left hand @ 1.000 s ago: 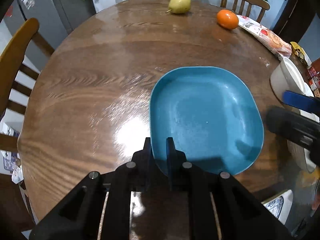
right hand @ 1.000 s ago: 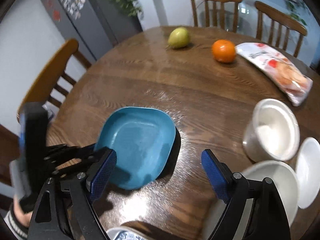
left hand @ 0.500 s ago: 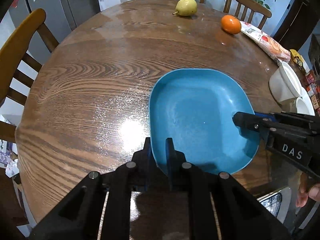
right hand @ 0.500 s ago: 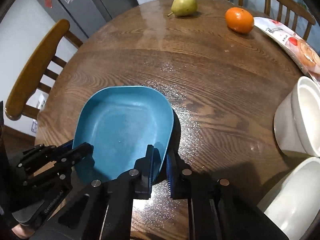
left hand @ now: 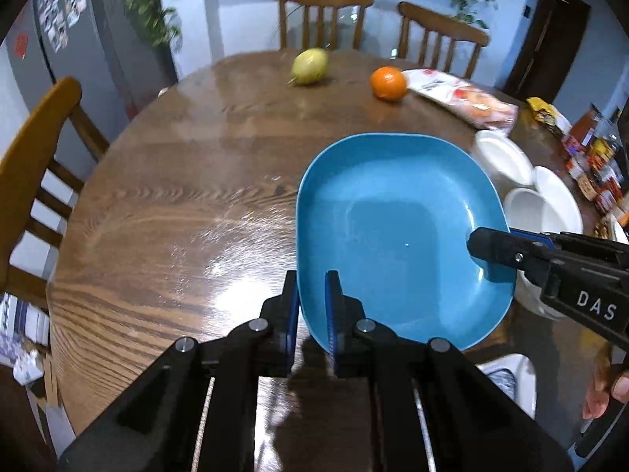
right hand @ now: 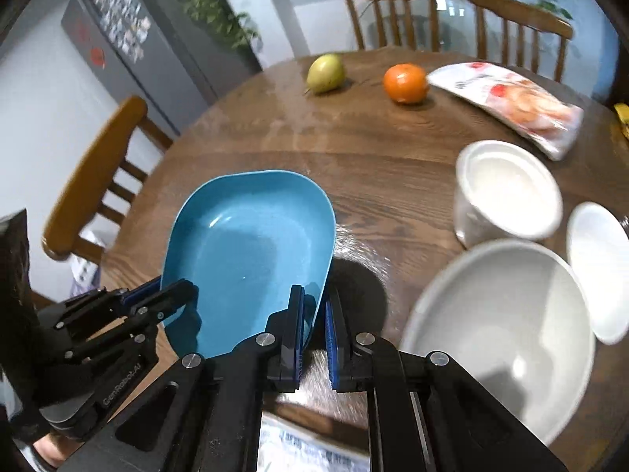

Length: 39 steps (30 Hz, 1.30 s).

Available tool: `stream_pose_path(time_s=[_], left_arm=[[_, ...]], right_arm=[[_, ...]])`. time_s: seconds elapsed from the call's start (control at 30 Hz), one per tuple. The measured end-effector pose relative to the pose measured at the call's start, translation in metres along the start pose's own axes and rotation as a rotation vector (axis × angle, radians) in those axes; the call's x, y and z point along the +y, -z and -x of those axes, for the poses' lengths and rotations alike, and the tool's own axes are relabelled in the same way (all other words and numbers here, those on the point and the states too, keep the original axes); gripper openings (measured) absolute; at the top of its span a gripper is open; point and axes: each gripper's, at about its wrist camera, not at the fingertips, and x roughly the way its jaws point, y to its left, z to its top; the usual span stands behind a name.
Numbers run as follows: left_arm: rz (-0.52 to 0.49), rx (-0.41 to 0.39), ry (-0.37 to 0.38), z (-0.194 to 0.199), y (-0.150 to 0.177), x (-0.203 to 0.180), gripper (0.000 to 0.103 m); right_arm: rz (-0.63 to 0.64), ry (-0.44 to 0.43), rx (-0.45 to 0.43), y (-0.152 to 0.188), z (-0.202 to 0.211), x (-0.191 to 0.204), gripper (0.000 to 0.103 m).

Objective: Organize plates and bowls
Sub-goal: 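Carry the teal plate onto the patterned plate stack and open both tools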

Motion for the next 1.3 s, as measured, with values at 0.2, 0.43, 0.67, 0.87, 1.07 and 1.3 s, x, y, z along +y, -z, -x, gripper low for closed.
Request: stream_pose_path(time_s=[0.2, 0.43, 0.67, 0.87, 1.07, 1.3], left_arm=[[-0.048, -0.018, 0.064, 0.019, 0.009, -0.03, 0.011], [-0.09, -0.004, 0.102, 0.029, 0.026, -0.058, 0.011], [-0.067, 0.029, 0.102, 0.039, 0.056, -0.07, 0.011], [-0.056, 0.075, 0.063, 0.045, 0.081, -0.072, 0.011], [-0.048, 0.114, 0.034, 0.043, 0.101, -0.072, 0.011], [-0.049, 0.156, 0.002, 0.039, 0.114, -0.069, 0.011]], right_arm=[[-0.028, 0.036, -0.077, 0.024, 0.045, -0.01, 0.011], [-0.079, 0.051, -0.083, 0.059, 0.076, -0.027, 0.011], [-0.055, 0.046, -0.041, 0.092, 0.086, -0.029, 0.011], [-0.041, 0.002, 0.016, 0.12, 0.082, -0.028, 0.011], [-0.063, -0.055, 0.082, 0.14, 0.072, -0.033, 0.011], [-0.056, -0.075, 0.143, 0.152, 0.061, -0.031, 0.011]])
